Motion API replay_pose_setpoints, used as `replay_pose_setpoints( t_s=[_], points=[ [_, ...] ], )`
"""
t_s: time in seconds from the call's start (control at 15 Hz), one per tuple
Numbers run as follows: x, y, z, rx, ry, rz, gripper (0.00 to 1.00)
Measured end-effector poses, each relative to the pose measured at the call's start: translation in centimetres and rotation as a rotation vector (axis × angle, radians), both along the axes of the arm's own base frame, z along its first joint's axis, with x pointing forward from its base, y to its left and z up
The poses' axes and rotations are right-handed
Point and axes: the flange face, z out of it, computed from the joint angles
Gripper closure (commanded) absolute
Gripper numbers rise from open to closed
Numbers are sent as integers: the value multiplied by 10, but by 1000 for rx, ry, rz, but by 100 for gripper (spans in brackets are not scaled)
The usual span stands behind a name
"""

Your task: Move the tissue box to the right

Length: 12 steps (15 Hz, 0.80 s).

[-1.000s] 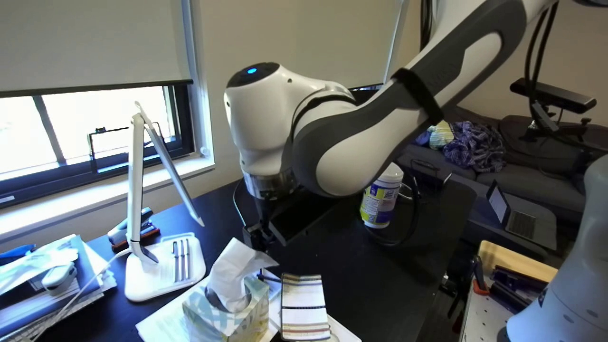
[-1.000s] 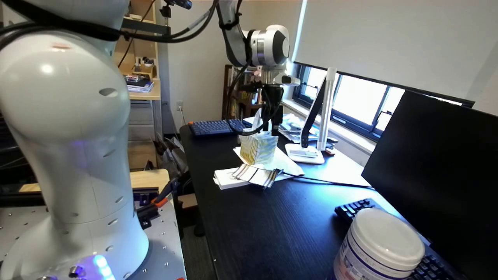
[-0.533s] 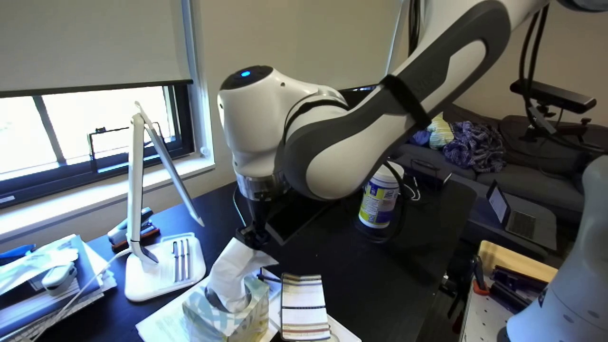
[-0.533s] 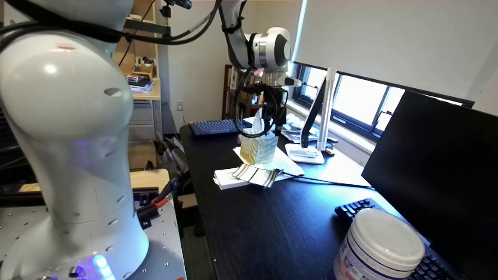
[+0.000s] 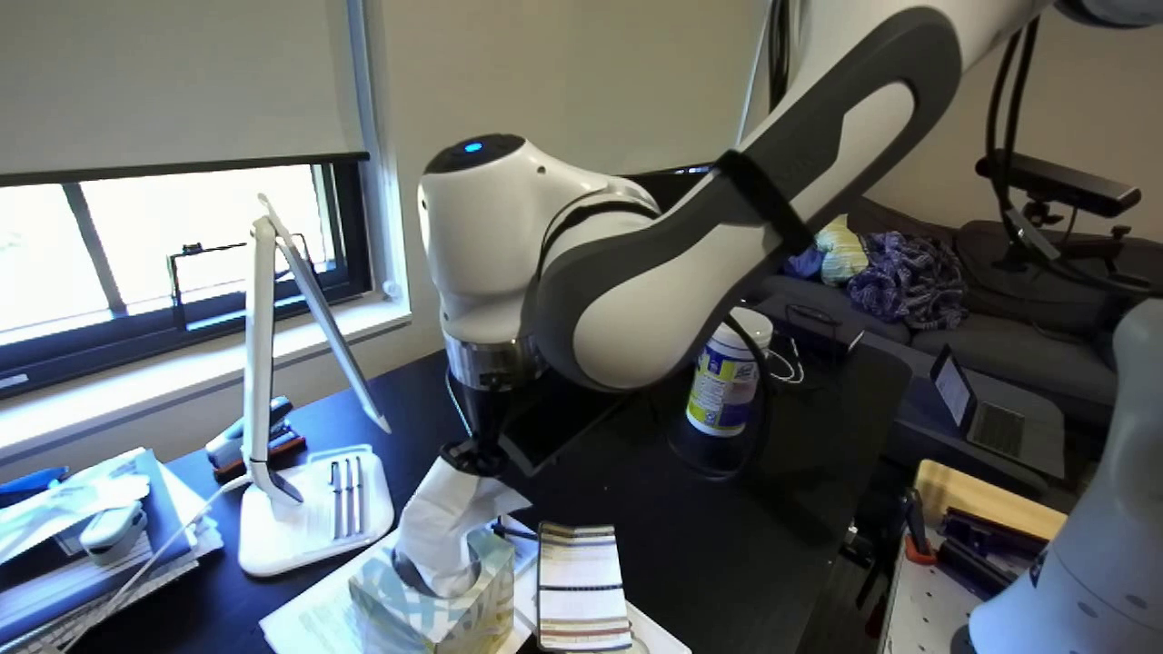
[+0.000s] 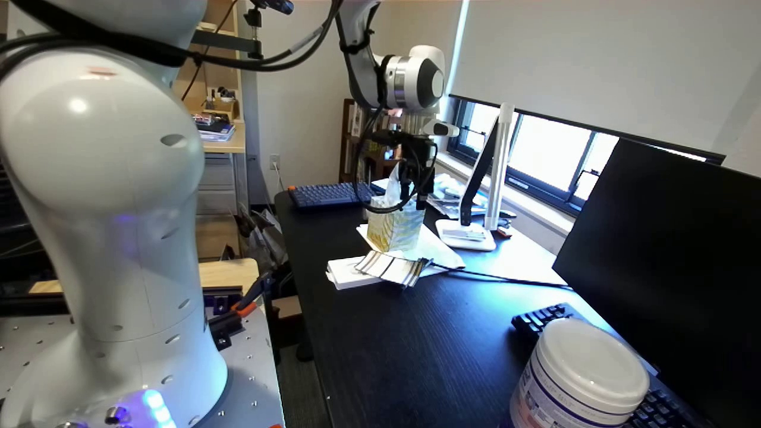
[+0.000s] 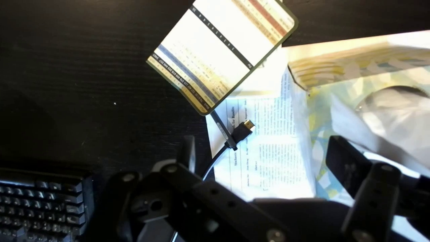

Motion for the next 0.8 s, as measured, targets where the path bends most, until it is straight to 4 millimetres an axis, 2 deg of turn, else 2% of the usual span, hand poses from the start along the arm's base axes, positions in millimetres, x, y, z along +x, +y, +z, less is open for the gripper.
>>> replay_pose_setpoints(
  t_s=[0.8],
  points=[
    [-1,1,0,68,56,50,0]
  ],
)
